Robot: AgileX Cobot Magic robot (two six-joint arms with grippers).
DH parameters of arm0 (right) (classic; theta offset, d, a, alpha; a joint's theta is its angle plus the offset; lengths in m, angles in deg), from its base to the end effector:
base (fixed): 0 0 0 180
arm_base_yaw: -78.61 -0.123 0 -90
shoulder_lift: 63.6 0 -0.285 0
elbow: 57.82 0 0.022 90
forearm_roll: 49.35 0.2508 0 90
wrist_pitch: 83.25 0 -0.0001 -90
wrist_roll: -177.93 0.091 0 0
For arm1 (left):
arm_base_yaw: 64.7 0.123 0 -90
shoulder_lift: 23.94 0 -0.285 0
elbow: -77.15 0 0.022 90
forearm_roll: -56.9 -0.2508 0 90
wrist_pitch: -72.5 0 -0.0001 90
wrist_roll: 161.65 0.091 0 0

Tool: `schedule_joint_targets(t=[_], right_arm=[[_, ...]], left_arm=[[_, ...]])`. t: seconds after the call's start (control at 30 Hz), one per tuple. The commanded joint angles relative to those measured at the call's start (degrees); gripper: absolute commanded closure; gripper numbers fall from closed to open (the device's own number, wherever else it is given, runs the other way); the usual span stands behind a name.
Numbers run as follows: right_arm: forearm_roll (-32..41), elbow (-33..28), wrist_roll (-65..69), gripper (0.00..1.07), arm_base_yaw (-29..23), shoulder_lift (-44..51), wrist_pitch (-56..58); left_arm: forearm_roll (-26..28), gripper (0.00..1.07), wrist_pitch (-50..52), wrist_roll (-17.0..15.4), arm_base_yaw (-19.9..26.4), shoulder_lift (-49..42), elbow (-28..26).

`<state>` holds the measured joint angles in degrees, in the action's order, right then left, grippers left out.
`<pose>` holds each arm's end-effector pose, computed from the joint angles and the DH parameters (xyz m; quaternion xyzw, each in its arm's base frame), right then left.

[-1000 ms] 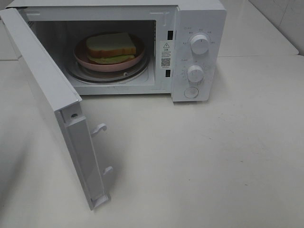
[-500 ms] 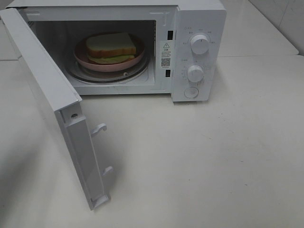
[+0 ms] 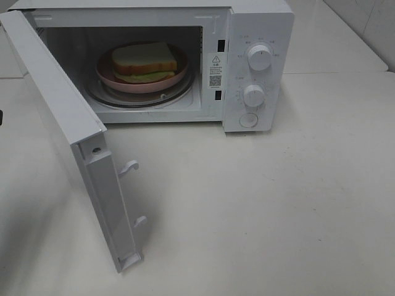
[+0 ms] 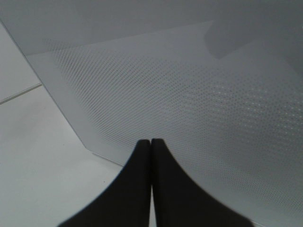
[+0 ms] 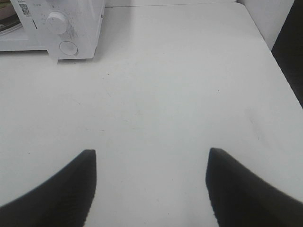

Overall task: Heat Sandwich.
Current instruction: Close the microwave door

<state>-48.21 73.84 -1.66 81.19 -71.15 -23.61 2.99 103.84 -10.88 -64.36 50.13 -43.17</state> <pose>-0.0051 0.0018 0.2800 0.0217 0.8455 -0.0002 0.5335 0.1938 -0.0370 0.2058 0.2573 0.7864 -0.0824 0.5555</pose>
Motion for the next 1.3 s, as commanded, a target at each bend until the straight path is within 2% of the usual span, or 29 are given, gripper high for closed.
schedule_joint_targets(t=[0.03, 0.07, 0.1, 0.2, 0.23, 0.47, 0.57, 0.6, 0.67, 0.7, 0.73, 0.8, 0.9, 0.93, 1.0, 1.03, 1.07, 1.1, 1.13, 1.17, 1.23, 1.27, 1.3], right_arm=[[-0.2, -0.1, 0.2, 0.43, -0.1, 1.5, -0.2], [-0.2, -0.1, 0.2, 0.43, -0.1, 1.5, -0.2], [-0.2, -0.1, 0.2, 0.43, -0.1, 1.5, -0.2], [-0.2, -0.1, 0.2, 0.43, -0.1, 1.5, -0.2], [-0.2, -0.1, 0.2, 0.43, -0.1, 1.5, -0.2], [-0.2, -0.1, 0.2, 0.43, -0.1, 1.5, -0.2], [-0.2, -0.1, 0.2, 0.43, -0.1, 1.5, -0.2], [-0.2, -0.1, 0.2, 0.43, -0.1, 1.5, -0.2], [-0.2, -0.1, 0.1, 0.43, -0.1, 1.5, -0.2], [-0.2, -0.1, 0.1, 0.43, -0.1, 1.5, -0.2], [-0.2, -0.1, 0.1, 0.43, -0.1, 1.5, -0.2], [-0.2, -0.1, 0.1, 0.43, -0.1, 1.5, -0.2], [-0.2, -0.1, 0.1, 0.43, -0.1, 1.5, -0.2], [-0.2, -0.1, 0.1, 0.43, -0.1, 1.5, -0.2], [-0.2, -0.1, 0.1, 0.43, -0.1, 1.5, -0.2], [-0.2, -0.1, 0.1, 0.43, -0.1, 1.5, -0.2], [-0.2, -0.1, 0.1, 0.43, -0.1, 1.5, -0.2], [-0.2, -0.1, 0.1, 0.43, -0.1, 1.5, -0.2], [-0.2, -0.1, 0.1, 0.43, -0.1, 1.5, -0.2], [-0.2, -0.1, 0.1, 0.43, -0.1, 1.5, -0.2], [-0.2, -0.1, 0.1, 0.43, -0.1, 1.5, -0.2], [-0.2, -0.1, 0.1, 0.43, -0.1, 1.5, -0.2], [-0.2, -0.1, 0.1, 0.43, -0.1, 1.5, -0.2]], left_arm=[[1.4, 1.07, 0.8, 2.2, -2.5, -0.1, 0.1], [2.9, 1.07, -0.5, 4.8, -4.7, -0.1, 0.1], [2.9, 1.07, -0.5, 4.8, -4.7, -0.1, 0.1], [6.1, 1.07, -2.5, 8.5, -7.4, -0.1, 0.1], [8.1, 1.07, -3.2, 10.8, -8.6, -0.1, 0.1], [13.7, 1.07, -3.4, 15.2, -10.8, 0.0, 0.1], [18.7, 1.07, -4.7, 20.3, -12.9, 1.9, -0.1], [18.7, 1.07, -4.7, 20.3, -12.9, 1.9, -0.1], [21.0, 1.07, -4.7, 22.8, -14.5, 3.8, -0.6], [23.5, 1.07, -4.6, 25.6, -16.0, 5.7, -1.5], [25.0, 1.07, -4.6, 26.9, -16.9, 6.7, -2.1], [26.2, 1.07, -4.6, 28.2, -17.5, 7.4, -2.6], [31.8, 1.07, -4.6, 34.5, -20.5, 10.4, -4.2], [31.8, 1.07, -4.6, 34.5, -20.5, 10.4, -4.2], [35.1, 1.07, -4.6, 38.3, -21.8, 11.7, -4.9], [38.6, 1.07, -4.6, 41.9, -23.3, 12.9, -5.6], [40.5, 1.07, -4.6, 43.8, -24.1, 13.7, -6.1], [40.5, 1.07, -4.6, 43.8, -24.1, 13.7, -6.1], [42.3, 1.07, -4.7, 45.3, -24.9, 14.2, -6.6], [45.5, 1.07, -4.7, 49.0, -26.2, 15.6, -8.0], [48.8, 1.07, -4.7, 52.8, -27.4, 17.0, -9.6], [48.8, 1.07, -4.7, 52.8, -27.4, 17.0, -9.6], [50.0, 1.07, -4.7, 54.4, -28.0, 17.6, -10.3]])
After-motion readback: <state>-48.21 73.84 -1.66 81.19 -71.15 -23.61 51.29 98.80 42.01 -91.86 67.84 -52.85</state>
